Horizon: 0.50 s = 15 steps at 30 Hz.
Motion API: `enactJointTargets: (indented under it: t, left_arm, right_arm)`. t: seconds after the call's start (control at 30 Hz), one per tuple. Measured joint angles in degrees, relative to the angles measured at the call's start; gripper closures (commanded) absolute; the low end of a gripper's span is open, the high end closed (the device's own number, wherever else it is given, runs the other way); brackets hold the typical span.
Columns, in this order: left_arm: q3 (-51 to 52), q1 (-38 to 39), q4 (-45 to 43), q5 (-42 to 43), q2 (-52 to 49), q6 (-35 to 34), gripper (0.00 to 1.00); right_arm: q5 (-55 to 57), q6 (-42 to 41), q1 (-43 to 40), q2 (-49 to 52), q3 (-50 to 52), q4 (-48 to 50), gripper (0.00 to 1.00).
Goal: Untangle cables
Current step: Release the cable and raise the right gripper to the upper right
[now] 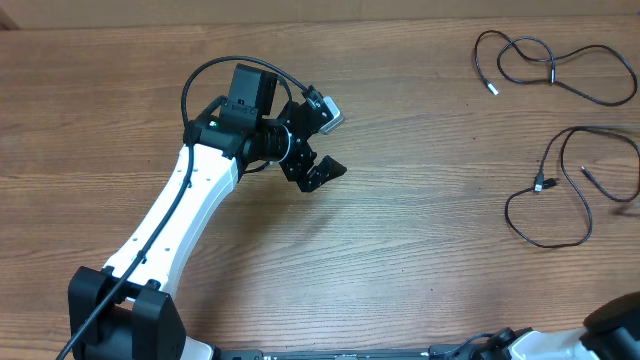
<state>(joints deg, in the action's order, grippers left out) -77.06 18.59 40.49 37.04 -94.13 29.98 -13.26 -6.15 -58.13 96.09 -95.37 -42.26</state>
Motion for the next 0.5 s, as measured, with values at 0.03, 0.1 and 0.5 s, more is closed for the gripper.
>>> enactJointTargets:
  t: [0.03,0.1,0.5]
  left_arm:
    - [0.00,0.00,0.02,0.00,0.00,0.00,0.00]
    - [0.00,0.00,0.02,0.00,0.00,0.00,0.00]
    - [0.00,0.00,0.00,-0.02,0.00,0.00,0.00]
  right_arm:
    - [0.02,0.02,0.00,0.57,0.00,-0.39,0.57]
    - [0.11,0.11,0.00,1.29,0.00,-0.90,0.55]
    - [-5.97,0.33,0.04,1.57,0.00,-4.46,0.00]
